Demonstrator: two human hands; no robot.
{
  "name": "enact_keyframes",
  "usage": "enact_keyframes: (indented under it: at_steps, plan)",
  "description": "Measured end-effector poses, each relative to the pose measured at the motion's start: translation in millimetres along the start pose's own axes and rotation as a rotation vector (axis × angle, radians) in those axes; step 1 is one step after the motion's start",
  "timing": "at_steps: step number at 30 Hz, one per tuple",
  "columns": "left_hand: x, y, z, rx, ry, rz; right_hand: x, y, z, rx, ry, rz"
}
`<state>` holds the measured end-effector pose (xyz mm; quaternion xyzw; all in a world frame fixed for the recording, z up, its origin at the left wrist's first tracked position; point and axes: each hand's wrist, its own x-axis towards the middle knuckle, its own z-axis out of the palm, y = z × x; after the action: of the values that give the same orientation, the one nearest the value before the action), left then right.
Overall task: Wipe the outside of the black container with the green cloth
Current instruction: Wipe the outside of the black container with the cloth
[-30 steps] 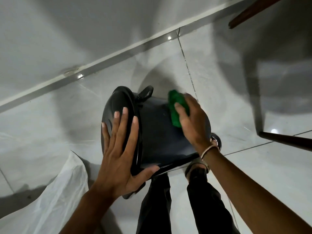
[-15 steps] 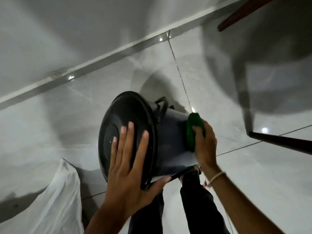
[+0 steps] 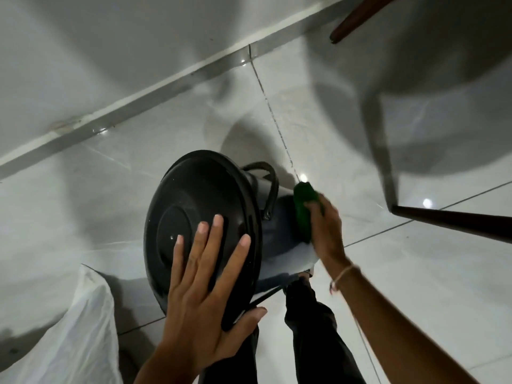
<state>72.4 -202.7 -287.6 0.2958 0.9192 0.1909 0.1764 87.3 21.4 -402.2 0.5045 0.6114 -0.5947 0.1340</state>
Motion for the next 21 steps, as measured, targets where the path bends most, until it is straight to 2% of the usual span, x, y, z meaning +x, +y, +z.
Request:
enact_keyframes:
  at_steps: [1,2,6,8,10,12,15,18,19,21]
  plan:
    - [-0.4,0.5,1.1,0.000,0.001,0.002,22.2,-9.1,3.0,-0.004,-0.040,0.053]
    - [-1.9,0.6,1.5,-0.004,0.006,-0.002,35.5,-18.1,8.9,-0.010,-0.098,0.029]
    - [-10.5,-17.1,-2.5,-0.023,0.031,-0.089,-24.9,-32.5,37.1,-0.078,-0.279,-0.362]
    - [-11.6,-28.8,-6.2,-0.038,0.042,-0.122,-79.1,-7.3,36.0,-0.146,-0.309,-0.538]
    - [-12.1,-37.8,-7.7,-0.044,0.035,-0.122,-101.0,20.9,26.0,-0.220,-0.290,-0.607]
    - [-14.7,-44.2,-8.2,-0.039,0.034,-0.099,-82.0,29.8,17.4,-0.246,-0.172,-0.511]
    - [-18.2,-53.5,-8.0,-0.039,0.036,-0.084,-3.8,18.3,20.6,-0.240,-0.009,-0.225]
    - [-19.5,-49.2,-6.8,-0.030,0.039,-0.041,64.9,-6.6,24.9,-0.348,-0.107,0.010]
    - [-19.4,-45.6,-5.3,-0.022,0.044,-0.033,70.1,-10.4,26.5,-0.373,-0.139,0.018]
    - [-16.1,-36.6,-4.9,-0.007,0.052,-0.047,50.7,-17.9,27.3,-0.317,-0.159,-0.094]
